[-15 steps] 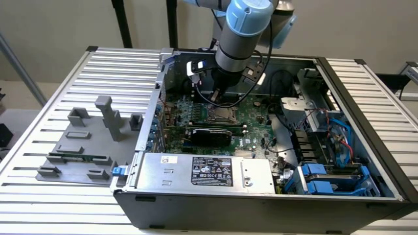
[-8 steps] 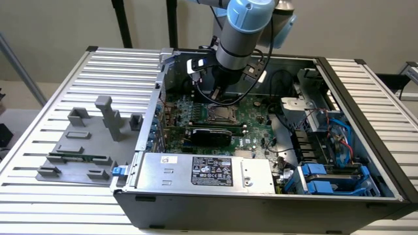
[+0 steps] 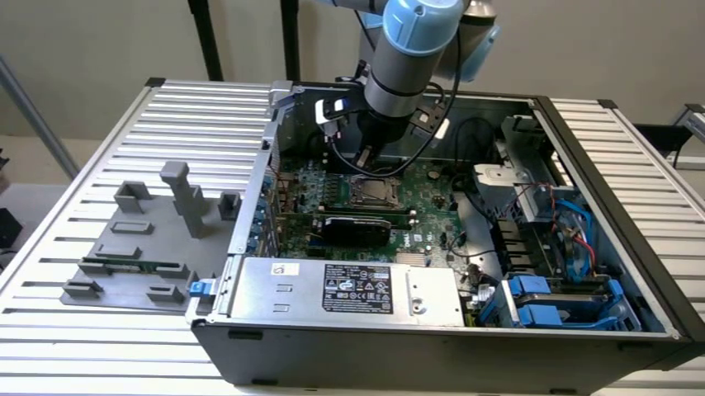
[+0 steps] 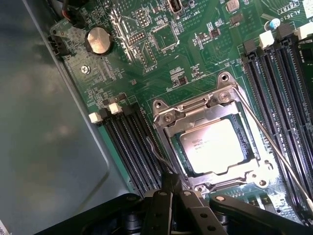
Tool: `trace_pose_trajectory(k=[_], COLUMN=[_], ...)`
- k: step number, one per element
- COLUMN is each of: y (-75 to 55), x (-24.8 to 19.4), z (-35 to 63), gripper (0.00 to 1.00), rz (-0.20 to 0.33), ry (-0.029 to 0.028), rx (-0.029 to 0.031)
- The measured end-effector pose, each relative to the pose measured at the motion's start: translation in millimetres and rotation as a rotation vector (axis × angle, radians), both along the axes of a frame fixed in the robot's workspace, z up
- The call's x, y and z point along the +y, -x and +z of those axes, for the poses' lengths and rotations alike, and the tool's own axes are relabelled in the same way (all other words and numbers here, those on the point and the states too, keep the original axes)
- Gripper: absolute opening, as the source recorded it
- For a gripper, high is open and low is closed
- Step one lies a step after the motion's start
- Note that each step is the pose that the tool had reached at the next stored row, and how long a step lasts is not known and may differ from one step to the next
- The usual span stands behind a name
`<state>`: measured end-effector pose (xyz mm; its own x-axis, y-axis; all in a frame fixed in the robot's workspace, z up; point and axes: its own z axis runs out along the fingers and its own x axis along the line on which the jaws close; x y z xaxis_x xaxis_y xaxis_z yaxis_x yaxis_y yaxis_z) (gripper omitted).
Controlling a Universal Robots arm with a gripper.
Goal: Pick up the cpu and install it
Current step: 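Install the first cpu locking lever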
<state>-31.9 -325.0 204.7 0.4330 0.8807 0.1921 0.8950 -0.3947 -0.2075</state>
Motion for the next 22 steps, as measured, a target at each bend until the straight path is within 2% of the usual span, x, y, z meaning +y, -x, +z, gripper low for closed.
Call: trace_pose_trajectory(k=[12,18,22], y=[-0.3,-1.1,-1.1], x=[0.8,1.1,3.0], z=[-0.4,-3.6,-5.8], gripper=[0.11,0.11,0.11], rz=[-0.008,-0.019,-0.039], ry=[0.0001,0.0001,0.0001], rx=[0.0001,-0.0004,-0.0006])
